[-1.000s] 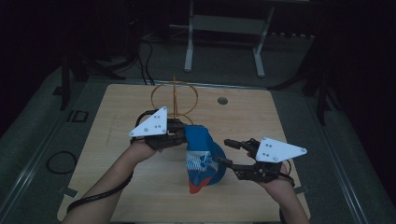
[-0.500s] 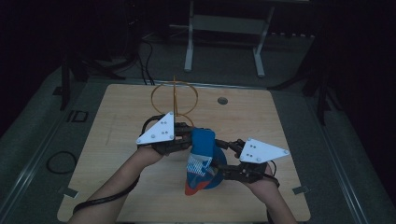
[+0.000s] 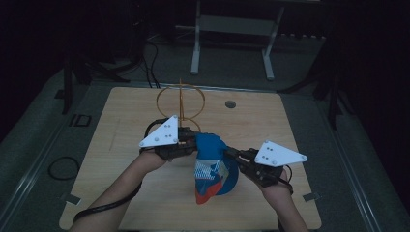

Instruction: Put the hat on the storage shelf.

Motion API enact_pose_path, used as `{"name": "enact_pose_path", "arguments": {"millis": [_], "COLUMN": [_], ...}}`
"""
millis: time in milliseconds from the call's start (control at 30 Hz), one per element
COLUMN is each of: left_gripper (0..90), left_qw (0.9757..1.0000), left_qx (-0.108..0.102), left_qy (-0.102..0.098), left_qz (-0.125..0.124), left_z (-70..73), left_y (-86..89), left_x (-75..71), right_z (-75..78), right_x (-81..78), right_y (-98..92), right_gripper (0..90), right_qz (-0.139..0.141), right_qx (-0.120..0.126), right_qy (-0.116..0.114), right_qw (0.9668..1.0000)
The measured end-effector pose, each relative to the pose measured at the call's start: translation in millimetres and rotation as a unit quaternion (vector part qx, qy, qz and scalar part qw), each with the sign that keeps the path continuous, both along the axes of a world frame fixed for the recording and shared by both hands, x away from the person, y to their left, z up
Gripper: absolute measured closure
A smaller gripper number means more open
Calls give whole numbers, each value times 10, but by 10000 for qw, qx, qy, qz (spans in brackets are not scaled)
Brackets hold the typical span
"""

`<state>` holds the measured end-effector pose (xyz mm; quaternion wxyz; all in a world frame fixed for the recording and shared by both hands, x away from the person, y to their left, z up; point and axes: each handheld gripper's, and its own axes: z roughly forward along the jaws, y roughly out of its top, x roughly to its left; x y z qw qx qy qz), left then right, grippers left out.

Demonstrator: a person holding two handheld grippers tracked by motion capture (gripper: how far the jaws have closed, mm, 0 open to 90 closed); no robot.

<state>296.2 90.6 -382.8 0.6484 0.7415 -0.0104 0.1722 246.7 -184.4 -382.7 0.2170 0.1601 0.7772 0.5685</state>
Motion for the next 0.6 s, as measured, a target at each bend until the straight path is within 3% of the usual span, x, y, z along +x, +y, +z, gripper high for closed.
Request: {"name": "enact_pose_path", "arguments": {"millis": [167, 233, 267, 400, 600], "left_gripper": [861, 811, 798, 719, 656], "left_qw": [9998, 9997, 9993, 9990, 9989], "left_qx": [165, 227, 308, 321, 393], "left_qy": [-59, 34, 182, 323, 213], "left_qz": [-92, -48, -59, -1, 168], "left_z": [-6, 3, 13, 9, 4], "left_y": [39, 58, 95, 194, 310], "left_x": [-30, -38, -32, -31, -60], "right_z": [70, 97, 110, 164, 217], "right_x": [-4, -2, -1, -13, -3], "right_y": [-63, -78, -87, -150, -217], "right_gripper": [900, 900, 900, 900, 900], "right_qz": [9, -5, -10, -64, -149], "right_qx": [54, 40, 46, 123, 162], "right_qy": [-20, -22, -32, -61, -91], "right_qw": [10000, 10000, 10000, 9999, 9997]}}
